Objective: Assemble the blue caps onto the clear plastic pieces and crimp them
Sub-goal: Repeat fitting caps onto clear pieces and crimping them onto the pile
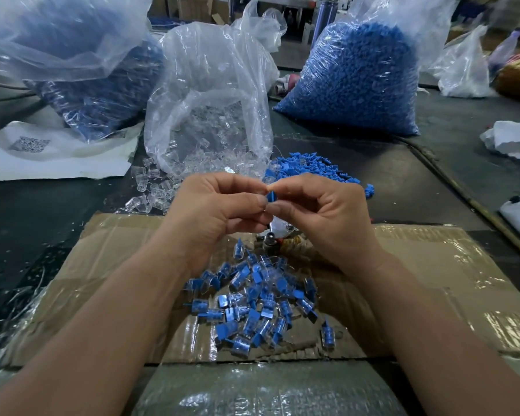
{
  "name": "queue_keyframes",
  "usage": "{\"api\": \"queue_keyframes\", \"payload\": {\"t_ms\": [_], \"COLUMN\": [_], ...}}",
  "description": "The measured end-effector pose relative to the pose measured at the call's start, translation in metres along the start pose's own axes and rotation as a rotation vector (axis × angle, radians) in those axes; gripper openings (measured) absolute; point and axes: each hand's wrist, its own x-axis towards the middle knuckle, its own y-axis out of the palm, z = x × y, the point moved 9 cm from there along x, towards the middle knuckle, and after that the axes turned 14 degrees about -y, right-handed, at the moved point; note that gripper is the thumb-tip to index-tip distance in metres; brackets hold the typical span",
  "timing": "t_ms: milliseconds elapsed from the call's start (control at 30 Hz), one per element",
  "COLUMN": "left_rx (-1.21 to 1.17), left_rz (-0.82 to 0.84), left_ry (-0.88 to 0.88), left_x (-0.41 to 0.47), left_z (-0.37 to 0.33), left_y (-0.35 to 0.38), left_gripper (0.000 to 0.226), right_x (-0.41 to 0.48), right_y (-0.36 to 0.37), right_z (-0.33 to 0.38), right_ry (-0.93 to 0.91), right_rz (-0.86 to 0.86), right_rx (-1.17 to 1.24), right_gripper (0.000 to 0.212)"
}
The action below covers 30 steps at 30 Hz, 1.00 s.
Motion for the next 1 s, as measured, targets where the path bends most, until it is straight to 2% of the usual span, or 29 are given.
{"api": "queue_keyframes", "payload": {"t_ms": [1000], "left_rx": [0.011], "left_rz": [-0.014], "left_ry": [-0.066], "left_x": [0.001], "left_z": [0.006], "left_y": [0.001], "left_gripper": [0.016], "right_x": [0.002], "right_y": [0.000], "right_z": [0.009], "right_ry": [-0.134], "right_rz": [0.038], "right_rx": [-0.198], "right_gripper": [0.019]}}
